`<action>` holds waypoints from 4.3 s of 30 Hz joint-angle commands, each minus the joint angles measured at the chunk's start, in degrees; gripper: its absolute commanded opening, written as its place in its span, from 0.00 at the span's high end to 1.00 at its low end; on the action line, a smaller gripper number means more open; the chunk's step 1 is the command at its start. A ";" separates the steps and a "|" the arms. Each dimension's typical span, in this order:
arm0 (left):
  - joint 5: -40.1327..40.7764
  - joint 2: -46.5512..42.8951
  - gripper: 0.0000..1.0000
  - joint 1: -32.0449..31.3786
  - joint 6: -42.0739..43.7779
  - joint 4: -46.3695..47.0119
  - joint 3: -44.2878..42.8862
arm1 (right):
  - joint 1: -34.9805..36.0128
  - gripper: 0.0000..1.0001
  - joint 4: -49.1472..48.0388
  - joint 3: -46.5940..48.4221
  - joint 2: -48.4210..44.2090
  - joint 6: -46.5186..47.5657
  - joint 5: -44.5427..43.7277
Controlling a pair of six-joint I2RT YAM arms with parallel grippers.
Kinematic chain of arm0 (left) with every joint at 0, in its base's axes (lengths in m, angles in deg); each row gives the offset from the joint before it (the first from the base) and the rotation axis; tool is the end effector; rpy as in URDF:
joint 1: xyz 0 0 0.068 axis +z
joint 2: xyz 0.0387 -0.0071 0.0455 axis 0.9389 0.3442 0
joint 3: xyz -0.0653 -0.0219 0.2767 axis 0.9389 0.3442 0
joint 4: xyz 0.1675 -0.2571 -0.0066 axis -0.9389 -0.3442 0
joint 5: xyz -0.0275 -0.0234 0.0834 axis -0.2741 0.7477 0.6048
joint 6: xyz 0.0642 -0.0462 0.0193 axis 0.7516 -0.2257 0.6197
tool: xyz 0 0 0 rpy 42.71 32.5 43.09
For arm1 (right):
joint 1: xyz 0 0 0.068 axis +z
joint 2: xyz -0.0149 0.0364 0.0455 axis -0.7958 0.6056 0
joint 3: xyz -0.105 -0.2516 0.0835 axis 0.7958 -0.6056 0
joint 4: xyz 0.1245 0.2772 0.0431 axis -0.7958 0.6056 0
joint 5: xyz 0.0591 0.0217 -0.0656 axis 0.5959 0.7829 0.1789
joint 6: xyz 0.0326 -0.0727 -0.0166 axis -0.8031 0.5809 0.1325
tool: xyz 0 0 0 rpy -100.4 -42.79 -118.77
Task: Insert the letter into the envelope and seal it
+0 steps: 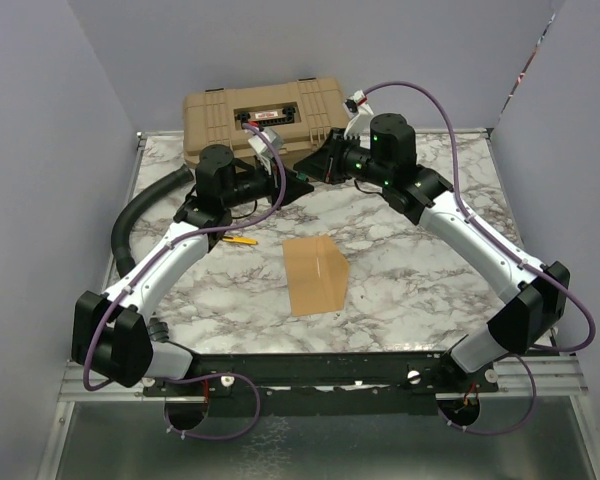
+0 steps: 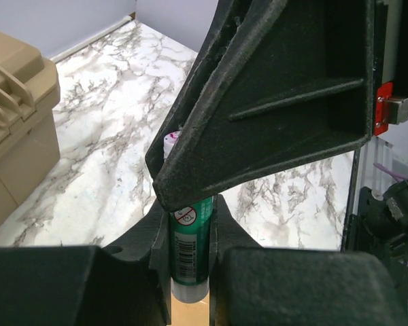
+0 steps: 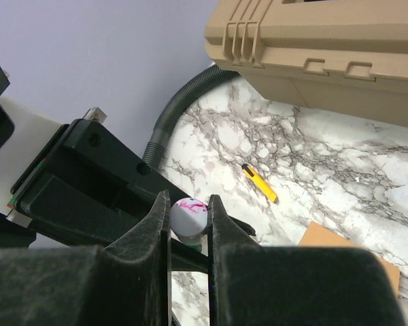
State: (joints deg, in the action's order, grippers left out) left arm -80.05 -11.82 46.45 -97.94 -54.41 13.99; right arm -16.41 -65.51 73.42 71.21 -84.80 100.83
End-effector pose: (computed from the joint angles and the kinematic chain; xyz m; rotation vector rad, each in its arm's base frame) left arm 0.3366 -0.1965 0.3576 0.7378 1.5619 -1.0416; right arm 0.3461 0.2823 0.4154 -0.3369 1.8852 1.1122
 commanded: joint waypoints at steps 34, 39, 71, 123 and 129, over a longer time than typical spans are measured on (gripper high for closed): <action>-2.72 -2.79 1.00 3.13 4.22 -3.74 7.15 | -16.81 1.00 20.44 17.38 5.24 -0.17 20.05; -1.83 -2.79 1.00 3.13 3.30 -3.28 6.50 | -16.80 1.00 19.03 10.03 3.45 6.94 4.56; -0.70 -2.90 1.00 3.19 -5.02 2.16 6.63 | -6.13 0.99 -40.32 -51.88 6.47 17.77 -42.46; -9.62 -0.02 1.00 3.21 -23.90 22.45 3.22 | -6.26 0.38 -33.72 -14.63 -3.13 -19.61 20.50; -9.63 0.16 1.00 3.29 -25.20 23.94 3.59 | -6.21 0.42 -32.87 -14.84 -3.22 -18.54 20.28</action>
State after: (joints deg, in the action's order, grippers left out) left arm -87.61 -11.78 49.77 -120.76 -34.50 18.82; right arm -22.68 -98.10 57.45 67.95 -102.79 118.66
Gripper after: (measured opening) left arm 0.215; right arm 0.609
